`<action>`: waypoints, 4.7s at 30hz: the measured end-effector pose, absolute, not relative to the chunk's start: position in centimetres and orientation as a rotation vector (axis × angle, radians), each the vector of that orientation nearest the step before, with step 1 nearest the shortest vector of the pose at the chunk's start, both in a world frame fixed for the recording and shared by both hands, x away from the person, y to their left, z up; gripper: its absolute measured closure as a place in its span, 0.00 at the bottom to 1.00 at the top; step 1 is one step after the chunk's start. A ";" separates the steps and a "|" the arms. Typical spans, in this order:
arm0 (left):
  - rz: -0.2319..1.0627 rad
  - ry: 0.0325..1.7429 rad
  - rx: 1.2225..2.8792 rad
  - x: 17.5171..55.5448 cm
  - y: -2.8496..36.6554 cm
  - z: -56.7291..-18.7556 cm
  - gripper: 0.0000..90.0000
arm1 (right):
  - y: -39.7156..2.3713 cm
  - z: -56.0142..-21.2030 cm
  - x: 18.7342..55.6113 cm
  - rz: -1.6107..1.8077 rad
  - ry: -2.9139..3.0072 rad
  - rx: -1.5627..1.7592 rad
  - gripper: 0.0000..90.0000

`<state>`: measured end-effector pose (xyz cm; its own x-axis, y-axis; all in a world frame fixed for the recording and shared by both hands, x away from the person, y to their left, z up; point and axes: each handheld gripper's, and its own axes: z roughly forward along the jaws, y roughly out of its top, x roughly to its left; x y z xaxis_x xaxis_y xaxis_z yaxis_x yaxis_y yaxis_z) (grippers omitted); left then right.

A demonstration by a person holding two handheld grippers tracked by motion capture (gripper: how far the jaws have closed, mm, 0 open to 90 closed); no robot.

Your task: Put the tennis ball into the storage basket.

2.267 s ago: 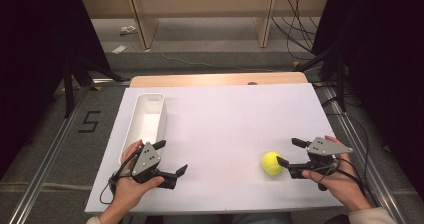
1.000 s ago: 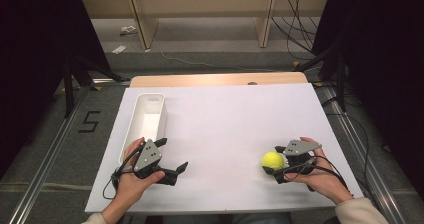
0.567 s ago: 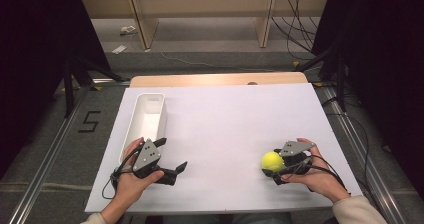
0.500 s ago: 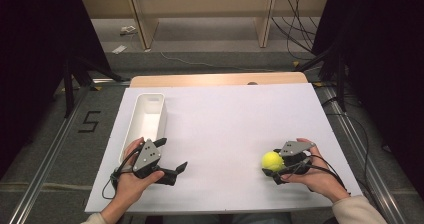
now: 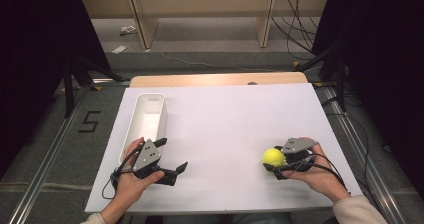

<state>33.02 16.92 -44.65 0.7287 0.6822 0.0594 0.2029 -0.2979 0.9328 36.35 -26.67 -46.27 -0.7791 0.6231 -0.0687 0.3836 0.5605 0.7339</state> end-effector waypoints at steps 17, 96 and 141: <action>0.560 0.686 1.852 33.0 17.0 -44.6 0.00 | -26.9 -44.8 36.6 1.212 2.360 0.849 0.29; 0.559 0.677 1.842 32.9 17.1 -44.4 0.00 | -21.9 -42.6 39.5 1.373 2.284 0.790 0.30; 0.562 0.668 1.840 32.8 17.1 -44.3 0.00 | -19.3 -42.2 40.6 1.397 2.293 0.753 0.30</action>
<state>32.84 17.08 -44.34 0.7338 0.6759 0.0686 0.1829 -0.2937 0.9382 40.56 -19.25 -42.15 -0.7968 0.6039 -0.0220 0.2574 0.3721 0.8918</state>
